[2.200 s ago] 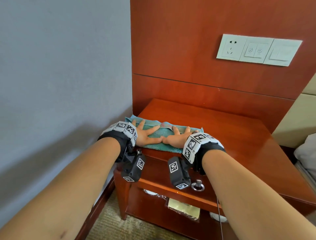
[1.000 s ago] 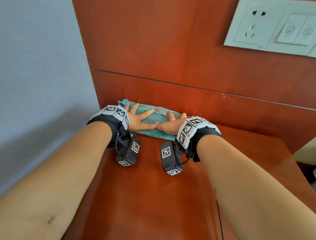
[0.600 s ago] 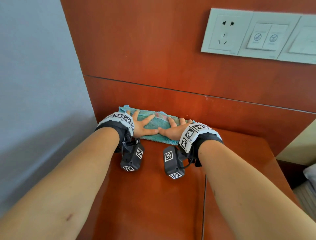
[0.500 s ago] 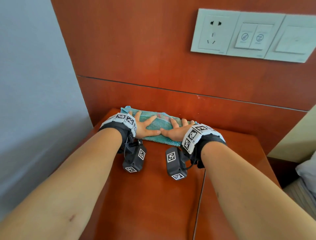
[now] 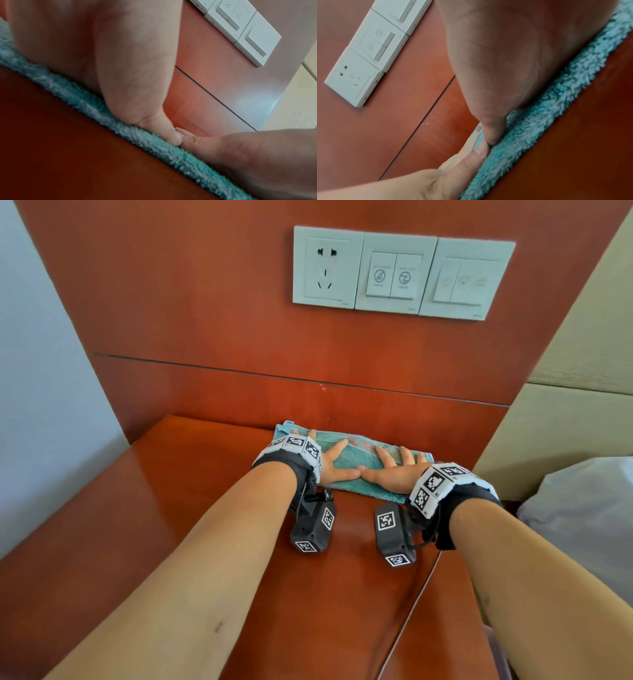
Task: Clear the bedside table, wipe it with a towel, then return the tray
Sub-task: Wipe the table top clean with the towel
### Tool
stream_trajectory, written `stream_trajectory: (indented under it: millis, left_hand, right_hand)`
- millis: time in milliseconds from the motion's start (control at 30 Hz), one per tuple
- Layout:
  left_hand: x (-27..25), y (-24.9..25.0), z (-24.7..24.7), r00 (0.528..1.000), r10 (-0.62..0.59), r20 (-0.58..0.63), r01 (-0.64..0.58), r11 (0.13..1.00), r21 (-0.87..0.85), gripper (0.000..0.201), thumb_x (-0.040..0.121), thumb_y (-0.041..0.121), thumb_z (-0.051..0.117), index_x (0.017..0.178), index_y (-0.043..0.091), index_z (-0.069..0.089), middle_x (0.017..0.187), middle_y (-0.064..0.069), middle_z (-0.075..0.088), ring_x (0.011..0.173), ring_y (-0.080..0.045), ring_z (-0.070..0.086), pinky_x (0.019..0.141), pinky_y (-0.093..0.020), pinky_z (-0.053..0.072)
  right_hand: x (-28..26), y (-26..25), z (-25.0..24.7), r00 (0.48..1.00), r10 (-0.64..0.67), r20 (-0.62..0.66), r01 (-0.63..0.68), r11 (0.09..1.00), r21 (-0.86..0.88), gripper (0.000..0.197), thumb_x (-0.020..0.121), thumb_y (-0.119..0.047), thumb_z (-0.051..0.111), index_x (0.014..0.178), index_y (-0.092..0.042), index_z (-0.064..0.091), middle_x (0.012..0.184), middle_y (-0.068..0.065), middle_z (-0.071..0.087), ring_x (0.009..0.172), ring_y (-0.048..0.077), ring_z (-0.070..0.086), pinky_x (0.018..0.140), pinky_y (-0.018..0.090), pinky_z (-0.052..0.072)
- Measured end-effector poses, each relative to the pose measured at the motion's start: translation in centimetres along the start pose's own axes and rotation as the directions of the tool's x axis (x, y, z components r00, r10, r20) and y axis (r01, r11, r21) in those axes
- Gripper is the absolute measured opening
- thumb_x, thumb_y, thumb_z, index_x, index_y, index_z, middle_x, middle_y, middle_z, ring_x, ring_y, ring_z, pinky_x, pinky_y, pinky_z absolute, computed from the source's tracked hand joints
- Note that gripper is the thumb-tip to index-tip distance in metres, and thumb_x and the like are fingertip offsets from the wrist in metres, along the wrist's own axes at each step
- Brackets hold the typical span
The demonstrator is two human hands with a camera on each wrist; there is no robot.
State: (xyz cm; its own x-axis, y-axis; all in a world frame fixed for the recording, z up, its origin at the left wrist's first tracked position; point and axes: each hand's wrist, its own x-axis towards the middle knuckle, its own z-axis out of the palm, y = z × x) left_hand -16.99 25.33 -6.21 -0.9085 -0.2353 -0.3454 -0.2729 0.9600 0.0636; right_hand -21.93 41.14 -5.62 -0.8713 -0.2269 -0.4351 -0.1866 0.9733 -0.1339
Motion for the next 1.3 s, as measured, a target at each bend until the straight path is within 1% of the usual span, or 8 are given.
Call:
stream_trajectory:
  millis: [133,267,433,567,700,867,1200,1300]
  left_hand:
    - [0.0,2.1,0.3,1.0,0.014,-0.009,-0.014,1.0,0.003,0.084,0.077,0.084,0.028,0.147,0.053,-0.006,0.161,-0.008,-0.016,0.144,-0.045,-0.017,0.114,-0.06,-0.002]
    - [0.2,2.6,0.7,0.999,0.022,-0.026,-0.022,1.0,-0.013,0.082,0.076,0.085,0.028,0.145,0.056,-0.005,0.161,-0.005,-0.015,0.144,-0.044,-0.019,0.114,-0.06,-0.003]
    - [-0.8,2.9,1.3,0.999,0.033,-0.037,-0.034,0.999,-0.031,0.08,0.078,0.083,0.03,0.145,0.056,-0.004,0.161,-0.004,-0.015,0.144,-0.042,-0.021,0.114,-0.06,-0.005]
    - [-2.5,3.1,2.0,0.998,0.048,-0.041,-0.049,0.998,-0.03,0.078,0.079,0.082,0.029,0.144,0.057,-0.004,0.162,-0.004,-0.014,0.144,-0.042,-0.021,0.114,-0.06,-0.005]
    - [-5.1,3.3,2.7,0.997,0.072,-0.027,-0.073,0.997,-0.028,0.077,0.08,0.082,0.028,0.144,0.057,-0.006,0.161,-0.004,-0.016,0.144,-0.041,-0.023,0.113,-0.061,-0.006]
    - [-8.9,3.1,4.3,0.995,0.097,-0.002,-0.097,0.995,-0.011,0.078,0.079,0.083,0.027,0.144,0.057,-0.007,0.161,-0.003,-0.018,0.143,-0.041,-0.025,0.112,-0.063,-0.007]
    - [-17.2,2.5,7.2,0.993,0.118,0.005,-0.118,0.993,0.029,0.079,0.079,0.083,0.025,0.145,0.055,-0.01,0.161,-0.004,-0.018,0.144,-0.042,-0.023,0.113,-0.061,-0.006]
    - [-19.7,2.4,8.0,0.992,0.124,0.008,-0.124,0.99,0.059,0.079,0.079,0.083,0.023,0.145,0.054,-0.01,0.161,-0.006,-0.017,0.144,-0.043,-0.021,0.114,-0.061,-0.005]
  right_hand:
    - [-0.1,2.1,0.0,0.999,0.029,-0.022,-0.029,0.999,-0.022,0.08,0.081,-0.081,0.03,0.15,-0.05,0.002,0.163,-0.003,-0.009,0.149,0.033,-0.014,0.119,0.053,-0.004]
    - [-0.3,2.5,0.6,0.996,0.056,-0.065,-0.056,0.998,0.005,0.079,0.082,-0.081,0.029,0.15,-0.05,0.003,0.163,-0.002,-0.008,0.148,0.036,-0.011,0.119,0.054,-0.003]
    - [-1.4,2.8,0.9,0.996,0.073,-0.043,-0.072,0.997,0.021,0.08,0.083,-0.08,0.029,0.151,-0.048,0.001,0.163,0.0,-0.012,0.148,0.035,-0.01,0.119,0.054,-0.003]
    - [-3.3,3.0,1.6,0.995,0.09,-0.037,-0.089,0.996,0.019,0.081,0.082,-0.08,0.03,0.151,-0.047,0.001,0.163,0.001,-0.012,0.149,0.036,-0.006,0.119,0.054,0.0]
    - [-6.1,3.5,2.6,0.995,0.097,-0.039,-0.096,0.995,0.04,0.081,0.082,-0.08,0.032,0.151,-0.048,0.002,0.162,0.0,-0.015,0.149,0.035,-0.002,0.12,0.051,0.002]
    - [-10.3,3.8,4.2,0.994,0.105,-0.01,-0.103,0.988,0.114,0.079,0.086,-0.076,0.035,0.152,-0.047,0.003,0.162,-0.002,-0.017,0.149,0.037,-0.005,0.118,0.051,0.001]
    - [-18.4,3.7,8.8,0.99,0.131,-0.058,-0.122,0.983,0.139,0.08,0.086,-0.075,0.036,0.153,-0.044,0.004,0.162,0.0,-0.015,0.149,0.034,-0.004,0.118,0.049,0.001]
    - [-20.5,3.9,10.3,0.986,0.151,-0.073,-0.14,0.981,0.135,0.08,0.085,-0.076,0.035,0.152,-0.045,0.005,0.162,-0.001,-0.014,0.149,0.035,-0.003,0.118,0.05,0.002]
